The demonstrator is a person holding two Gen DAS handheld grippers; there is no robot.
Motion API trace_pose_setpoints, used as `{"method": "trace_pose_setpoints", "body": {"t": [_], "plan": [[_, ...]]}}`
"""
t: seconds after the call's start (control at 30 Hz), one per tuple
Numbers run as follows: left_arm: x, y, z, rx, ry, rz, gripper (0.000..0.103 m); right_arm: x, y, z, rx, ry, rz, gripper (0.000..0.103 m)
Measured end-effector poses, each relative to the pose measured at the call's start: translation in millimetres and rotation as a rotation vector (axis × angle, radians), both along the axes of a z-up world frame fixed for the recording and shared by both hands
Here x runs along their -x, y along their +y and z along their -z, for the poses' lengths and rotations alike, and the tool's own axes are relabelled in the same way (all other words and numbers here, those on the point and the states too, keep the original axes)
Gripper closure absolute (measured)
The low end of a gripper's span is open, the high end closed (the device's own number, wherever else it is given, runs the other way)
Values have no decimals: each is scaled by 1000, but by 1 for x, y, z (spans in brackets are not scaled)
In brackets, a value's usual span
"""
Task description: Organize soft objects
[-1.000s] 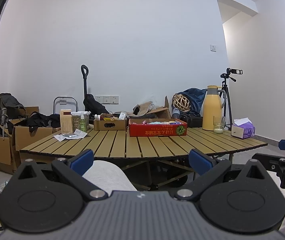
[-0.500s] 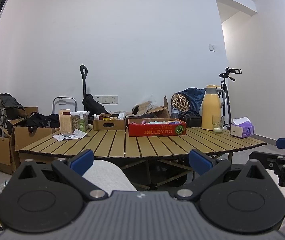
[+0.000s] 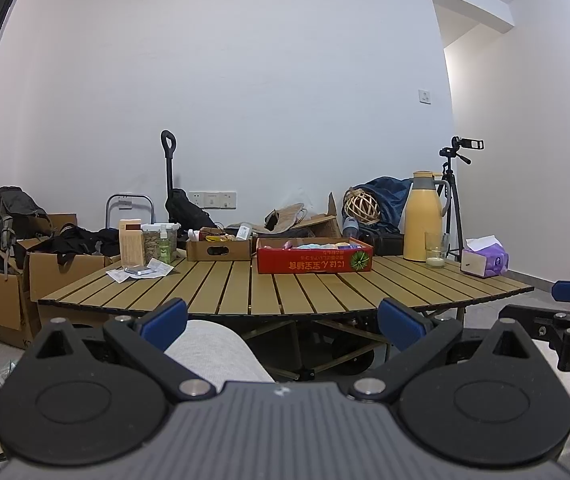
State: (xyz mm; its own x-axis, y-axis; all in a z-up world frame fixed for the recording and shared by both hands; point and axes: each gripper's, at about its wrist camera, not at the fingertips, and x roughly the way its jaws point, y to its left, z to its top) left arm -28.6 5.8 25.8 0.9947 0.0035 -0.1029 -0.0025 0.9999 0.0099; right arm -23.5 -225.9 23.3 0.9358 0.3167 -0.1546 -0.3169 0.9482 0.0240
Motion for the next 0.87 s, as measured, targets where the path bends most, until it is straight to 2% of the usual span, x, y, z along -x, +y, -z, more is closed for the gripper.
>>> {"method": "trace_pose_setpoints", "body": {"t": [0.17, 0.87], "plan": [[0, 0, 0, -1, -3, -1, 0, 3, 2, -1, 16, -24, 24, 0], [2, -3, -2, -2, -12, -2, 0, 1, 0, -1, 16, -11, -2, 0]]}}
